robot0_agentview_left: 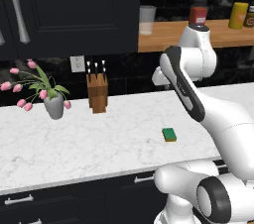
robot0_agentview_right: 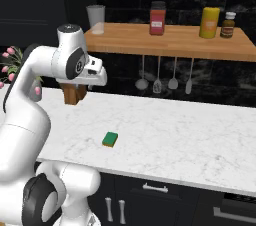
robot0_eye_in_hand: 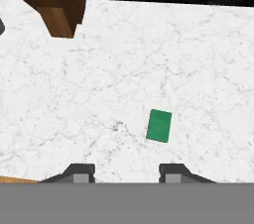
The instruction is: Pick up the sponge from the counter and clean the cutting board by briefly scrubbing or pressing down on the cutting board. Once finished, release the sponge.
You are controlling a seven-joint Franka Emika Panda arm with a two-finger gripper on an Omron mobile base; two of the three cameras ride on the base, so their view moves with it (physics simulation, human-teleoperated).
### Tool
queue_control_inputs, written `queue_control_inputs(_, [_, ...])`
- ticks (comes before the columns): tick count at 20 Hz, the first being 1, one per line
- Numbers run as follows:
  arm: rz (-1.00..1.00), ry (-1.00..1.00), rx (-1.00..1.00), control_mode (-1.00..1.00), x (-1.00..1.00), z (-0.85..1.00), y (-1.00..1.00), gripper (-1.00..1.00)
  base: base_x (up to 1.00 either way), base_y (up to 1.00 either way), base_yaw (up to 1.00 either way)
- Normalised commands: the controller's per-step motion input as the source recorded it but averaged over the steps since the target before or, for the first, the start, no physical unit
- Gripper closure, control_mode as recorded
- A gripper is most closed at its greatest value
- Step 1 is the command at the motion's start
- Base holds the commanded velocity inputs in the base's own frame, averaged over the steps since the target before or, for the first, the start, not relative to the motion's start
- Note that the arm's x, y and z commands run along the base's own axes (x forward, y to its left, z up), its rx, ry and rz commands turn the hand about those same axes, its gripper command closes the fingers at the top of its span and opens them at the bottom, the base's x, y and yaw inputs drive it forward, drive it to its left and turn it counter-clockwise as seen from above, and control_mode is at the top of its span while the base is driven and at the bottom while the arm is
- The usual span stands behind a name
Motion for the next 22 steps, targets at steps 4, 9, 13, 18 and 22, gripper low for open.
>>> queue_control_inputs(4, [0.0, 0.04, 0.0, -1.0, 0.0, -0.21, 0.0, -1.0, 0.0, 0.0, 0.0])
queue_control_inputs(9, [0.0, 0.05, 0.0, -1.0, -0.01, -0.6, -0.27, -1.0, 0.0, 0.0, 0.0])
queue_control_inputs(13, [0.0, 0.0, 0.01, -1.0, 0.0, -0.47, -0.28, -1.0, 0.0, 0.0, 0.0])
queue_control_inputs(18, [0.0, 0.05, 0.0, -1.0, 0.0, -0.33, -0.05, -1.0, 0.0, 0.0, 0.0])
queue_control_inputs(22, [0.0, 0.16, 0.0, -1.0, 0.04, -0.59, -0.02, -1.0, 0.0, 0.0, 0.0])
